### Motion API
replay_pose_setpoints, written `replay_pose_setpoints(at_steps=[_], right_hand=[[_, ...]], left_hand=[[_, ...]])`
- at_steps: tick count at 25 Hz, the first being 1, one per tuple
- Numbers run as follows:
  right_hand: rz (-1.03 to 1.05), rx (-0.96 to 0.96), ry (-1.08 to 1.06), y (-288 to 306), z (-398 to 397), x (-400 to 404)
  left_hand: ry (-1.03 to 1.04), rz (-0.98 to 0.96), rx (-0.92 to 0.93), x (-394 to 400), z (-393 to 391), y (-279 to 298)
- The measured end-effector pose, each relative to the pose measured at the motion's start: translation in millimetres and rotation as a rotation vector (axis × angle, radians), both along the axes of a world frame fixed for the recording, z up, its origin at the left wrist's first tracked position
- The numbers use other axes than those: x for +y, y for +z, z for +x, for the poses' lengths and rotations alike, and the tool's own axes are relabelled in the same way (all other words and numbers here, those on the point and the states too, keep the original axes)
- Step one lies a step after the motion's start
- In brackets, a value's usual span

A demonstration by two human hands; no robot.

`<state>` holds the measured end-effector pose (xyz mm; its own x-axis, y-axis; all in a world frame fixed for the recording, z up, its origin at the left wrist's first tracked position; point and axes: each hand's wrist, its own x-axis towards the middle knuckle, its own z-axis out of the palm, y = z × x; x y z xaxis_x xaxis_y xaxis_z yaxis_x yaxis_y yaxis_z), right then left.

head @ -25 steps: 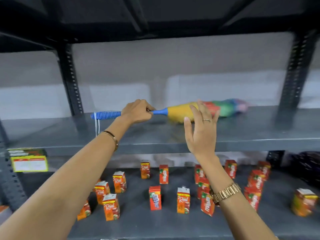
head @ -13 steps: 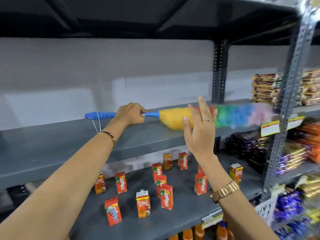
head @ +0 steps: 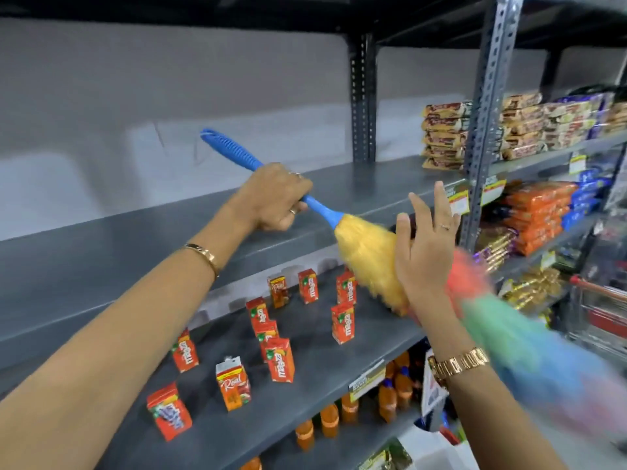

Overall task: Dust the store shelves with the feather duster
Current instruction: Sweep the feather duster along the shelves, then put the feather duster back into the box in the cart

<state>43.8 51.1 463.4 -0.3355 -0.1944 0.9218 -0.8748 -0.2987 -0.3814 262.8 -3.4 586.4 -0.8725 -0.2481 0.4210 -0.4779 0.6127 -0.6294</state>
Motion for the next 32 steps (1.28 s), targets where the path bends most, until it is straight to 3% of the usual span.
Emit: replay_pose_setpoints(at_steps=[2,6,10,20,23,25,29,32], right_hand=[[0.061,0.008,-0.041,-26,-28,2],[0.18,-0.014,-0.12,-73,-79,17],[0.306,-0.081,-0.219,-135,-125,41],[0.58,-0.266,-0.447,-319,-189,105],[0.637,-0.285,-0.473,-367,-196,109],[0.682,-0.289,-0.484,-400,-200,114],[0.759,-0.224,-0.508,-450,-204,118],[0.849,-0.168,-0.537,-478,-204,123]], left_hand=[[-0.086,0.009,-0.147,7,-50,-19],[0.066,0.126,-0.517,28,-146,-81],[-0.004,0.205,-0.726,38,-220,-176],[-0.103,0.507,-1.032,36,-280,-448],[-0.111,0.37,-1.035,40,-294,-512],[-0.124,0.427,-1.101,40,-303,-566],[-0.182,0.381,-0.982,40,-313,-614],[-0.079,0.414,-1.098,45,-311,-656]])
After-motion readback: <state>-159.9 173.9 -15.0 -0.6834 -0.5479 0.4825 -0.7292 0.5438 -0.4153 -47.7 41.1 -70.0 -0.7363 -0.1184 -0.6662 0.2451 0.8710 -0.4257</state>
